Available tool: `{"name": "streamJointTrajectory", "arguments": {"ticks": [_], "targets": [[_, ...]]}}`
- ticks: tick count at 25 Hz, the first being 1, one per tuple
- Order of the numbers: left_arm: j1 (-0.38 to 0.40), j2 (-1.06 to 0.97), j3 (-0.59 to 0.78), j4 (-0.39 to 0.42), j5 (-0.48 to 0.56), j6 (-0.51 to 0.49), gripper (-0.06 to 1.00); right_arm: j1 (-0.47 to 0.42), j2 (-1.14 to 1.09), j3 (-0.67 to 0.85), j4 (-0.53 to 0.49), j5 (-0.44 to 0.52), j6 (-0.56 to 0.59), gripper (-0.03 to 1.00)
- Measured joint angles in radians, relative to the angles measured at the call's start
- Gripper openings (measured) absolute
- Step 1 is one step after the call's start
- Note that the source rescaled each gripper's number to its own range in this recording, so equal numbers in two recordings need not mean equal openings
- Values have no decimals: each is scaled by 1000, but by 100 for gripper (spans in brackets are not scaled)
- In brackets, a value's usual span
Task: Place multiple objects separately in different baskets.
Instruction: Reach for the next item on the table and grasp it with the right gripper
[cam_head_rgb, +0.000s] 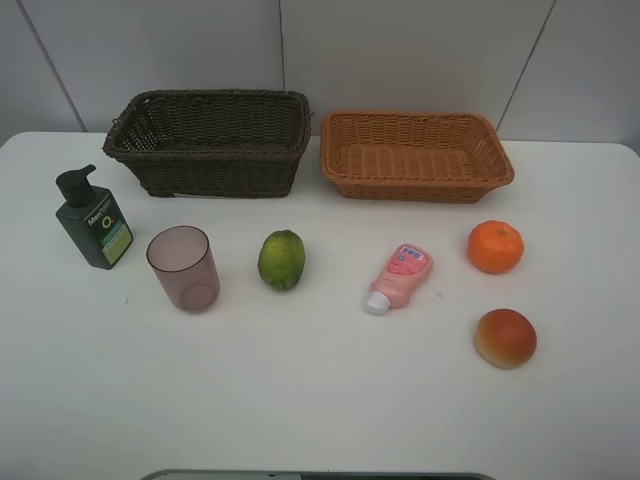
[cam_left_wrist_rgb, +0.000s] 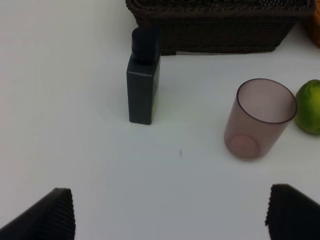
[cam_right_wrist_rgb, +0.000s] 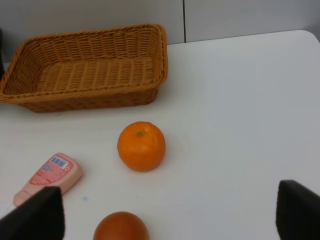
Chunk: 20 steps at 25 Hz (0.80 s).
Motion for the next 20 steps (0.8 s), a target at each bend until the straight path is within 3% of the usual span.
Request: {"name": "streamJointTrajectory", "arguments": {"ticks": [20], "targets": [[0, 0, 0, 0, 0, 0, 100, 0, 0, 0, 0, 0, 0, 85]]}}
